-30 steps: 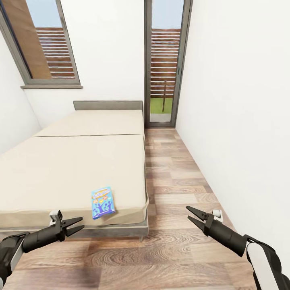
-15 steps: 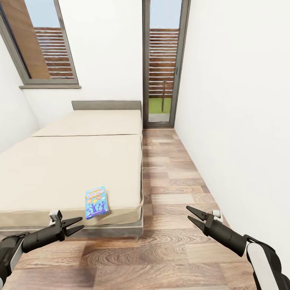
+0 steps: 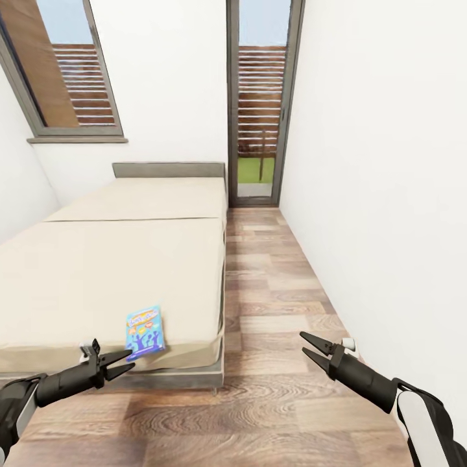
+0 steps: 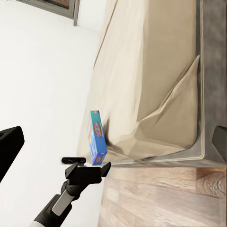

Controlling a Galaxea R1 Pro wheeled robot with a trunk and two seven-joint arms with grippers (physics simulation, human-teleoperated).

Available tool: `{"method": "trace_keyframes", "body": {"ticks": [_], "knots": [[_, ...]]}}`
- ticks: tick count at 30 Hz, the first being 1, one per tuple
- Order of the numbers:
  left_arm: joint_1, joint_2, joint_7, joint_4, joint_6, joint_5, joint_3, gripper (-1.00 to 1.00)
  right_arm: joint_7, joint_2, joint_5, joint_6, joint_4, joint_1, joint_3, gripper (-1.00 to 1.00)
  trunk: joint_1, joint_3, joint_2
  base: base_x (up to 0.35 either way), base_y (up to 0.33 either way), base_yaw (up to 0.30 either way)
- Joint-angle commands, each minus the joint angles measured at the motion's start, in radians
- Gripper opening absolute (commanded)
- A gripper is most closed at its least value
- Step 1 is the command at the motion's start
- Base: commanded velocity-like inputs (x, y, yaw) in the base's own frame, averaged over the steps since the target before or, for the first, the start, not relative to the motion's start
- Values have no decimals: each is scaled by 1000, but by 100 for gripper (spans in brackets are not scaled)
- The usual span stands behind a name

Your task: Put all the toys in the child's room - the three board games (two on the bed and one on the table), the two jigsaw puzzles on the table, and the tennis ball on the table - inside the toy box on the table in the child's room.

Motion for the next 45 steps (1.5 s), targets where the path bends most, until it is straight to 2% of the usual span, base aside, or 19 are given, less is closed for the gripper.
{"method": "trace_keyframes", "body": {"ticks": [1, 45], "knots": [[0, 0, -4, 0, 11, -1, 0, 100, 7, 0, 5, 5, 0, -1, -1, 100, 0, -1, 0, 110, -112, 0], [0, 0, -4, 0, 11, -1, 0, 100, 7, 0, 5, 5, 2, -1, 0, 100, 0, -1, 0, 9, -9, 0]]}}
